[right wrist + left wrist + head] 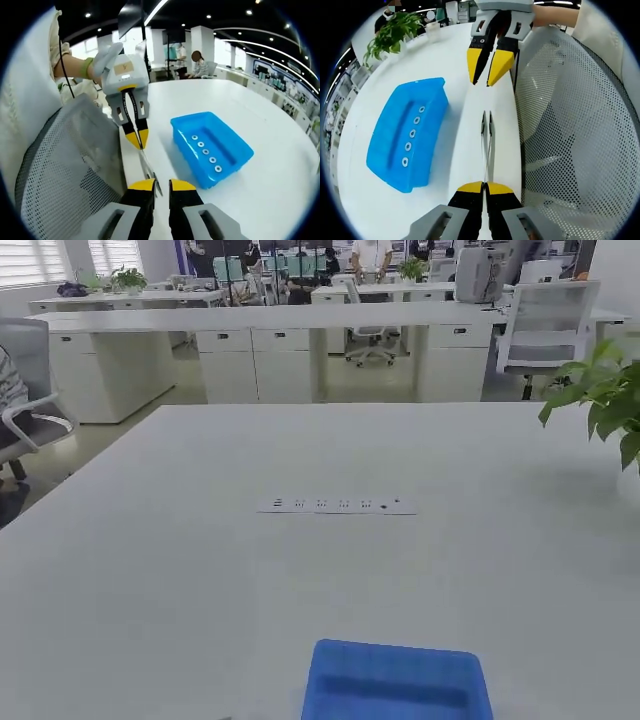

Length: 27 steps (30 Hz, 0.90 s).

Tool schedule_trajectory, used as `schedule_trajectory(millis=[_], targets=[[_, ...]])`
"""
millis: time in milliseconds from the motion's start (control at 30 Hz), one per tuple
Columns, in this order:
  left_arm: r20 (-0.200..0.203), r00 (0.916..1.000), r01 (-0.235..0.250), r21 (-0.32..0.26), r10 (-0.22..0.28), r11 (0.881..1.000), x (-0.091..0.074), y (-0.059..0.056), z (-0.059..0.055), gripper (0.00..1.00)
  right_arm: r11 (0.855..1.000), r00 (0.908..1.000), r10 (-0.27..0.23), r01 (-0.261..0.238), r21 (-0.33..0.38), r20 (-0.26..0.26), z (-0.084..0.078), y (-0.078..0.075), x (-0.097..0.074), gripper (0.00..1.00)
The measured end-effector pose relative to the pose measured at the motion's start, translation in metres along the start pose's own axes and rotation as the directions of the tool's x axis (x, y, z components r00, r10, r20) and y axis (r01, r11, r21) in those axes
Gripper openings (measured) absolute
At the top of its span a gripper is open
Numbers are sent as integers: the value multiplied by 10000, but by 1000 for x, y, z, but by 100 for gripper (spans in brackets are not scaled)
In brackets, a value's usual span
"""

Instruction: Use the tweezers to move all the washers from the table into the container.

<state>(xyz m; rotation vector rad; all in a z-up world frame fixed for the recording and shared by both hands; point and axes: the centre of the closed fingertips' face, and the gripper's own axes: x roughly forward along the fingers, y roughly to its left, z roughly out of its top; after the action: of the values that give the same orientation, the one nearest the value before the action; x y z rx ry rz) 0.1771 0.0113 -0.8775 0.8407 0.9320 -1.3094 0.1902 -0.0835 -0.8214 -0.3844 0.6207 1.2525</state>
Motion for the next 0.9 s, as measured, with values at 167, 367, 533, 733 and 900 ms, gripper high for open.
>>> schedule_trajectory(millis=[167,367,533,733,900], targets=[[-272,9996,20,93,-18,10000,2,0,-3,0,9996,9998,-192,190,189,72,-1,0,-7,6],[-804,9968,38,238,-19,9997,4,-1,-7,0,9900,9947,-940,889,1093,425,-4,-7,-22,6],[-1015,9948,-2,391,41,9992,4,-1,-8,0,9835,9916,-1217,1146,1401,430,-8,-10,-31,7],[-1067,9943,-7,198,28,9998,4,-1,-7,0,9798,9881,-1451,1365,1459,500,-6,-14,-35,8],[-997,9950,-80,-120,67,9999,4,-1,-8,0,9788,9872,-1506,1414,1484,526,-6,-16,-36,10]])
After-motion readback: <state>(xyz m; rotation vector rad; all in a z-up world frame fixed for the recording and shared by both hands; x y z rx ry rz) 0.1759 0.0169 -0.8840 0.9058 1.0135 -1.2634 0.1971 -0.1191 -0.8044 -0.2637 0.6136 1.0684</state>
